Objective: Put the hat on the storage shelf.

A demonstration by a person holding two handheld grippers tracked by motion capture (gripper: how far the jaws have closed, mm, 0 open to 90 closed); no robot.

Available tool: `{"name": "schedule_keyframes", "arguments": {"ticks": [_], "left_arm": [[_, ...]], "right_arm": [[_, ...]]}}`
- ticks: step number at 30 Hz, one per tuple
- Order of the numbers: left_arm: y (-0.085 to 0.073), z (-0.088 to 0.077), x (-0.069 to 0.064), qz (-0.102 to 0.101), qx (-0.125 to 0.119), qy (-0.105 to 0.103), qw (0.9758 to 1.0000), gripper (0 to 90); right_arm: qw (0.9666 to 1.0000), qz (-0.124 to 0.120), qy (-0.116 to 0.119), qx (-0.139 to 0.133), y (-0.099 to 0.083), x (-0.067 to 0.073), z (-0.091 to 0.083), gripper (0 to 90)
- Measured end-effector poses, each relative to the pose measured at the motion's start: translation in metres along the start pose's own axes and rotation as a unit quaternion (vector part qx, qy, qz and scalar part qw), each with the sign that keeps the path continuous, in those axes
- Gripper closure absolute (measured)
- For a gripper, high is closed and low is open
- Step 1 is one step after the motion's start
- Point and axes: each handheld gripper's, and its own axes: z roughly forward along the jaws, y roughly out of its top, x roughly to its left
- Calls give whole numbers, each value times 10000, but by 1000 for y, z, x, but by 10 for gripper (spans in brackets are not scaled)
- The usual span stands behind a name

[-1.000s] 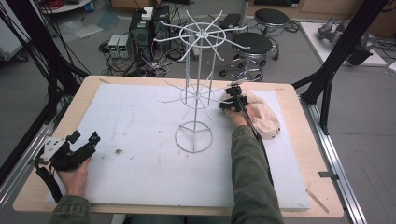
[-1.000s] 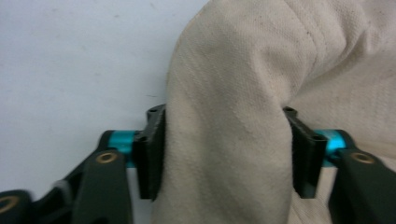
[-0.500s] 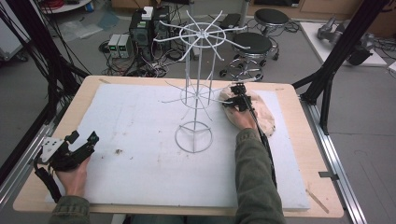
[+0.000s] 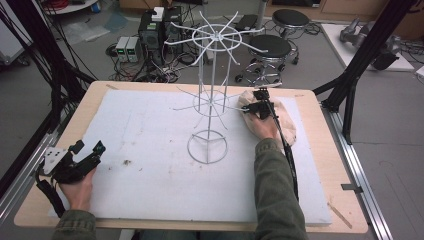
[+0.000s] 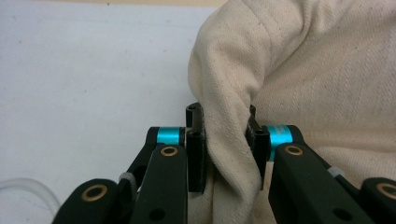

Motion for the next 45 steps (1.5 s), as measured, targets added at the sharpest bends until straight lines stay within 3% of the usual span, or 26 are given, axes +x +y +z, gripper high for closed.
{"name": "schedule_keyframes", "arguments": {"ticks": [5, 6, 9, 13, 20, 27, 32, 35, 45], "left_arm": [[0, 0, -1, 7, 8, -14, 10000, 283], [0, 0, -2, 10, 3, -19, 10000, 283], [0, 0, -3, 21, 4, -33, 10000, 283], [0, 0, -4, 29, 9, -47, 10000, 283], [-1, 0, -4, 5, 9, -85, 10000, 283], [-1, 1, -5, 1, -5, -125, 9999, 283], [-1, 1, -5, -4, 2, -125, 9999, 283], [-1, 1, -5, 1, 3, -126, 9999, 283], [-1, 2, -5, 4, 7, -129, 9999, 283]], "right_arm": [[9995, 45, 105, -288, 2, -2, -17, 758], [9989, 93, 229, -405, 0, -5, -26, 758], [9985, 57, 235, -487, -3, -6, -32, 758], [9964, 97, 396, -745, -7, -9, -49, 757], [9941, 112, 450, -981, -8, -8, -67, 757], [9894, 46, 475, -1374, -9, -5, -93, 757], [9832, 42, 622, -1713, -9, -1, -113, 757], [9804, -97, 622, -1865, -9, 3, -122, 757], [9743, -315, 671, -2129, -13, 12, -142, 755]]}}
